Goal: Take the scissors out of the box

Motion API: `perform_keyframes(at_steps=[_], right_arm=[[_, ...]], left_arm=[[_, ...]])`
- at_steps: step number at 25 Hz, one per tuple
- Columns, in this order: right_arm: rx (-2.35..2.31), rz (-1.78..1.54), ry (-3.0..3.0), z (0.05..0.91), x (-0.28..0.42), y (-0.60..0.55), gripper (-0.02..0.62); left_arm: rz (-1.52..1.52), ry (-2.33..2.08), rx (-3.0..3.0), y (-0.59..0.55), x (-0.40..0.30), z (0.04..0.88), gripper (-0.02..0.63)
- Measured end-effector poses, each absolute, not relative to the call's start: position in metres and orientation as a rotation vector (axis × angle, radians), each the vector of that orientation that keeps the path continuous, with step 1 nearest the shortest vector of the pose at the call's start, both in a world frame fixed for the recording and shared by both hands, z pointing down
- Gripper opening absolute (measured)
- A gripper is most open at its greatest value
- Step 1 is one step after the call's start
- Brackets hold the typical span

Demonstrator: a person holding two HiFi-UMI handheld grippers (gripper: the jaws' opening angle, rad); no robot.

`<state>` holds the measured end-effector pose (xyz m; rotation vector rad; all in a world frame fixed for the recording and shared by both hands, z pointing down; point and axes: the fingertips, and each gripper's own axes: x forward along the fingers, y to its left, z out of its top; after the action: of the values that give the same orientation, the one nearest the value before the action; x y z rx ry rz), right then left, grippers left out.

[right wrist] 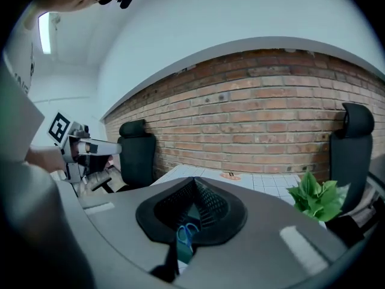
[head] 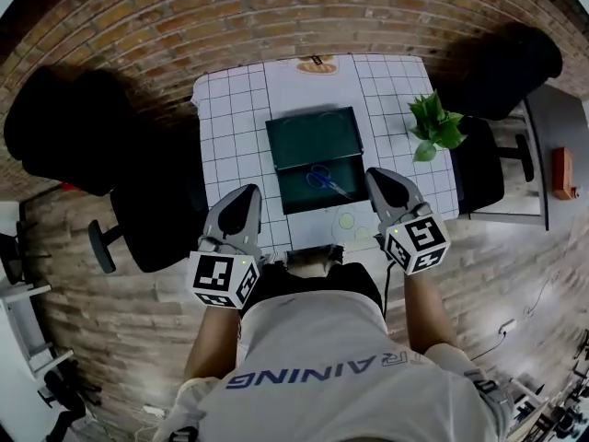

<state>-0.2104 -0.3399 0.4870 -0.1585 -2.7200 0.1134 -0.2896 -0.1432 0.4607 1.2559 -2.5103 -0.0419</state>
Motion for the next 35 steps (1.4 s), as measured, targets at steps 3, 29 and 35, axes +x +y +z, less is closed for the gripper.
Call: perform_keyframes(at_steps=[3,29,35], right_arm=[[-0.263,0.089,-2.673,0.496,-0.222,-0.353,0.012],[-0.491,-0.343,-1.807,0.722,-0.262,-0.279,0.13],[-0.444,-0.384,-1.773,0.74,-0.267,-0.277,0.133]], left_arm=[[-0.036,-2.546,1.167,-0.155,-0.286,0.462,0.002],[-0.164,-2.547,0.872,-0.079,-0.299,0.511,0.002],[-0.182,-2.538,0.853,-0.061,-0.308,0.517,0.002]])
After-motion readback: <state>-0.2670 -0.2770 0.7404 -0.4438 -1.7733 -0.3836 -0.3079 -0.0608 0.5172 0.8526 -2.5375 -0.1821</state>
